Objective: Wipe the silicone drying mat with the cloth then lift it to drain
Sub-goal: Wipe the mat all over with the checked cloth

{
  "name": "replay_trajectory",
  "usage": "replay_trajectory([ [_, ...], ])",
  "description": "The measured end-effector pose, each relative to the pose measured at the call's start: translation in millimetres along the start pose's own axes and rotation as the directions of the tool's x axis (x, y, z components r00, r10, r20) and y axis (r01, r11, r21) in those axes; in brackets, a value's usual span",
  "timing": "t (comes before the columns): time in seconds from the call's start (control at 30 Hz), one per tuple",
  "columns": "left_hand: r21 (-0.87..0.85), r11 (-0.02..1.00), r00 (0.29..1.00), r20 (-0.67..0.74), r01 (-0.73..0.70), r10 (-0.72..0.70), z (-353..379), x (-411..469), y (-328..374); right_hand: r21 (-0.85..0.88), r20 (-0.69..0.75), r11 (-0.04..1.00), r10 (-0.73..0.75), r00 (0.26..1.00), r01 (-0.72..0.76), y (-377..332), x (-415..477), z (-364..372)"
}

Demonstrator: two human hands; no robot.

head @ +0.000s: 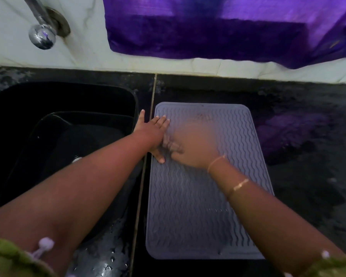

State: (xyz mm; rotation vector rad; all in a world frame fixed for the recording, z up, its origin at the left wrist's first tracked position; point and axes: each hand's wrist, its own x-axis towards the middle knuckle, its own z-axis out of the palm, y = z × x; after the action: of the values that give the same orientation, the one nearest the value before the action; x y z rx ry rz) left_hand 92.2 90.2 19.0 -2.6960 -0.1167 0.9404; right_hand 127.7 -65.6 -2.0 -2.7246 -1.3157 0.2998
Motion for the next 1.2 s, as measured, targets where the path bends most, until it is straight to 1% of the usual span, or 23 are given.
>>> replay_trajectory([
  [0.1,0.014,1.0,1.0,-0.007,0.0,0.0,-0.1,0.2,0.3,0.006,0.067,0.991,-0.13,0.989,0.13,-11.5,-48.0,6.0],
  [0.2,0.018,1.0,1.0,0.007,0.009,-0.009,-1.9,0.6,0.8,0.037,0.171,0.956,-0.292,0.941,0.29,-18.4,-88.9,8.2],
  [0.23,0.021,1.0,1.0,0.008,0.012,-0.012,-1.7,0.5,1.0,0.091,0.2,0.941,-0.337,0.92,0.325,-17.4,-97.7,7.9],
  [0.27,0.027,1.0,1.0,0.005,0.016,-0.017,-1.4,0.2,1.4,0.2,0.218,0.926,-0.36,0.907,0.319,-14.6,-102.8,5.0],
  [0.3,0.038,0.999,1.0,-0.003,0.021,-0.021,-1.0,0.3,2.1,0.361,0.218,0.896,-0.349,0.911,0.258,-12.1,-104.4,0.0],
  [0.33,0.055,0.998,1.0,-0.013,0.027,-0.026,-1.1,0.1,3.2,0.518,0.193,0.84,-0.298,0.935,0.161,-10.7,-102.1,-5.2],
  [0.37,0.074,0.997,0.999,-0.026,0.035,-0.033,-1.3,0.2,4.6,0.612,0.135,0.787,-0.196,0.971,0.074,-9.4,-96.0,-7.6],
  [0.4,0.089,0.995,0.998,-0.041,0.045,-0.042,-1.3,0.1,6.2,0.603,0.075,0.798,-0.057,0.996,0.0,-8.5,-87.1,-7.4],
  [0.43,0.097,0.994,0.997,-0.052,0.055,-0.05,-1.4,0.1,7.7,0.498,0.044,0.861,0.092,0.995,-0.102,-9.7,-76.5,-4.7],
  [0.47,0.1,0.993,0.997,-0.059,0.062,-0.056,-1.2,-0.2,9.2,0.371,0.047,0.897,0.24,0.97,-0.24,-13.7,-65.7,-0.8],
  [0.5,0.098,0.993,0.996,-0.063,0.065,-0.059,-0.5,-0.5,10.0,0.277,0.049,0.887,0.37,0.928,-0.368,-19.2,-56.1,4.4],
  [0.53,0.096,0.993,0.996,-0.066,0.065,-0.059,0.1,-0.8,9.8,0.231,0.032,0.86,0.462,0.887,-0.456,-25.1,-47.4,10.1],
  [0.57,0.093,0.994,0.996,-0.07,0.059,-0.053,1.0,-1.3,9.3,0.216,-0.011,0.841,0.51,0.86,-0.496,-30.6,-41.7,15.7],
  [0.6,0.088,0.995,0.996,-0.073,0.052,-0.045,1.3,-1.6,8.1,0.205,-0.071,0.851,0.507,0.859,-0.485,-34.7,-38.3,20.2],
  [0.63,0.082,0.996,0.997,-0.072,0.045,-0.039,1.3,-1.7,7.0,0.187,-0.123,0.883,0.456,0.882,-0.43,-37.5,-37.2,23.6],
  [0.7,0.083,0.995,0.997,-0.064,0.047,-0.042,-0.2,-1.9,7.2,0.183,-0.165,0.948,0.291,0.942,-0.261,-38.4,-44.3,26.5],
  [0.77,0.108,0.993,0.997,-0.058,0.054,-0.048,-2.4,-0.6,8.7,0.199,-0.109,0.97,0.164,0.98,-0.14,-38.7,-61.7,25.2],
  [0.83,0.119,0.991,0.997,-0.063,0.054,-0.047,-3.0,0.2,9.8,0.198,-0.02,0.978,0.068,0.998,-0.063,-42.1,-84.0,22.4],
  [1.0,0.113,0.992,0.998,-0.046,0.055,-0.05,-3.3,-2.0,8.5,0.079,0.177,0.996,-0.045,0.983,0.032,-57.1,-135.2,17.1],
  [1.03,0.114,0.992,0.998,-0.047,0.05,-0.045,-2.8,-2.1,7.9,0.077,0.183,0.996,-0.065,0.981,0.052,-59.0,-144.5,19.7],
  [1.13,0.098,0.994,0.996,-0.084,0.046,-0.038,-0.5,-4.1,6.7,0.072,0.114,0.992,-0.115,0.987,0.108,-57.1,-162.7,26.2],
  [1.17,0.098,0.994,0.994,-0.099,0.047,-0.037,0.2,-5.4,6.6,0.115,0.088,0.989,-0.105,0.991,0.095,-54.0,-163.3,26.0],
  [1.2,0.103,0.993,0.993,-0.115,0.048,-0.037,1.2,-6.8,6.8,0.187,0.092,0.981,-0.076,0.993,0.058,-50.0,-161.2,23.8],
])
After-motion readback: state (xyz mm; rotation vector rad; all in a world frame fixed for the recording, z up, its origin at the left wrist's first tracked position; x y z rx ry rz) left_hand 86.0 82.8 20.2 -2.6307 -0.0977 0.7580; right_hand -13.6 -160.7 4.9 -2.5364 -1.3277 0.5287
